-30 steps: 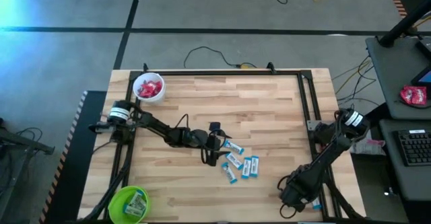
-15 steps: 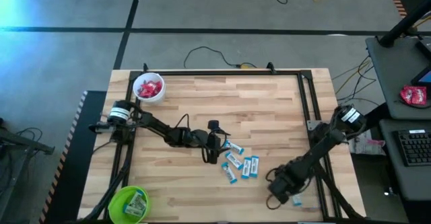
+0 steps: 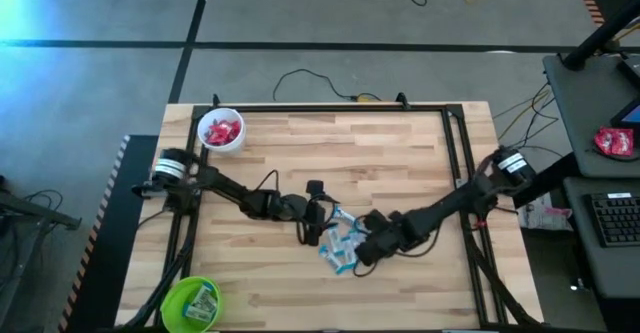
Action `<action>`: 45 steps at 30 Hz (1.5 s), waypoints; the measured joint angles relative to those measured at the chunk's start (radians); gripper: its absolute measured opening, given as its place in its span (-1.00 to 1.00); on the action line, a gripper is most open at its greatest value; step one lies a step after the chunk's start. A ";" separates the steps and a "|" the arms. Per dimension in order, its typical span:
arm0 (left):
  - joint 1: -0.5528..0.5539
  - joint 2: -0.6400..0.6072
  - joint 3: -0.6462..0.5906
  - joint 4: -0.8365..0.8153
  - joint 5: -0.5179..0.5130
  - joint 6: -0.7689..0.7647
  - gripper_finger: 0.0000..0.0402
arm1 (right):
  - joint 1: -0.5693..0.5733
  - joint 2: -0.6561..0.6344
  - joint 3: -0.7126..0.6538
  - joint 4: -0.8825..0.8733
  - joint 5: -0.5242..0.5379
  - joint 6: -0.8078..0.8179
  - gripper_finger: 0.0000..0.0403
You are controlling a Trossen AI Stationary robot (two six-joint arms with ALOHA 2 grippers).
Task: Sort candy by brand, put in halloween buckets
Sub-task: Move the blue chocolate bar to the center of the table, then put the blue chocolate bar into the green bucket
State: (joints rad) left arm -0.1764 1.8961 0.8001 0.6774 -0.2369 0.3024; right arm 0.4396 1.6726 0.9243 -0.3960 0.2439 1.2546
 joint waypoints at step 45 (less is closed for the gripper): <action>0.271 0.406 0.156 0.131 0.633 -0.100 0.00 | -0.019 -0.204 -0.192 0.410 0.321 -0.681 -0.94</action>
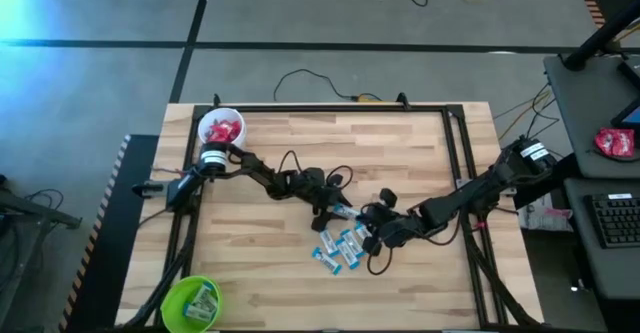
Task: Sort candy by brand, put in halloween buckets
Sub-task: Put the blue chocolate bar into the green bucket
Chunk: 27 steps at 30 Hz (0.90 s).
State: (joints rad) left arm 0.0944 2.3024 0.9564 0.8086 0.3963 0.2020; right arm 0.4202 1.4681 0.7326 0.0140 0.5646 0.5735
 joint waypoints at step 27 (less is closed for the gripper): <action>-0.240 -0.568 -0.100 -0.580 -0.371 -0.161 -0.52 | -0.002 -0.009 0.000 0.000 0.135 -0.006 -0.94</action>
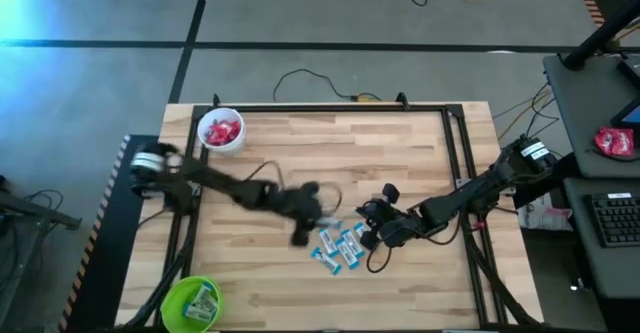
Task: Sort candy by brand, put in halloween buckets
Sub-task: Put the blue chocolate bar into the green bucket
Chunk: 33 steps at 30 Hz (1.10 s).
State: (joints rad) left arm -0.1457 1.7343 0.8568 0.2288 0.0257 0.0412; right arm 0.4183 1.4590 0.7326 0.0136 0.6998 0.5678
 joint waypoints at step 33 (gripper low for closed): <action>-0.896 -0.175 0.363 -1.471 0.342 -1.398 -0.30 | 0.000 0.001 0.000 0.000 0.000 0.000 -0.94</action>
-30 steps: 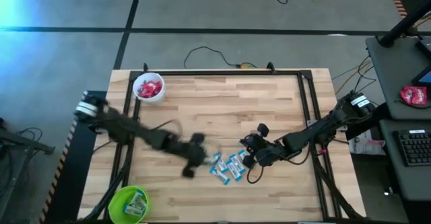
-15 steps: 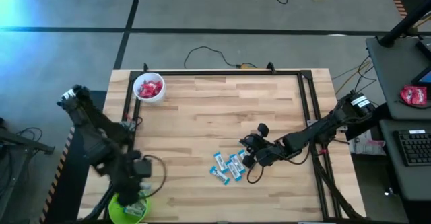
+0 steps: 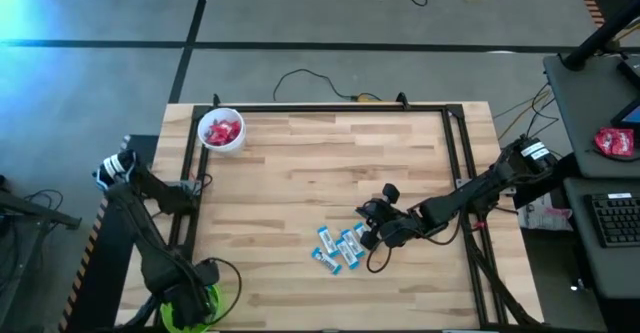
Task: Sort candy by brand, put in halloween buckets
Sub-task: Put the blue chocolate bar into the green bucket
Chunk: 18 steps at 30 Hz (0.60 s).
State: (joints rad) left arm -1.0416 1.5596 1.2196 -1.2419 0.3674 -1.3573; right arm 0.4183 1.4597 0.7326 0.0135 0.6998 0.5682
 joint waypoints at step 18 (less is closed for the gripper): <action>0.116 0.090 0.293 -0.057 -0.430 0.324 0.23 | 0.000 0.001 0.000 0.000 0.000 0.000 -0.94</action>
State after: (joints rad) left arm -0.9252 1.6499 1.5123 -1.2992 -0.0621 -1.0330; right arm 0.4183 1.4605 0.7326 0.0135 0.6998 0.5682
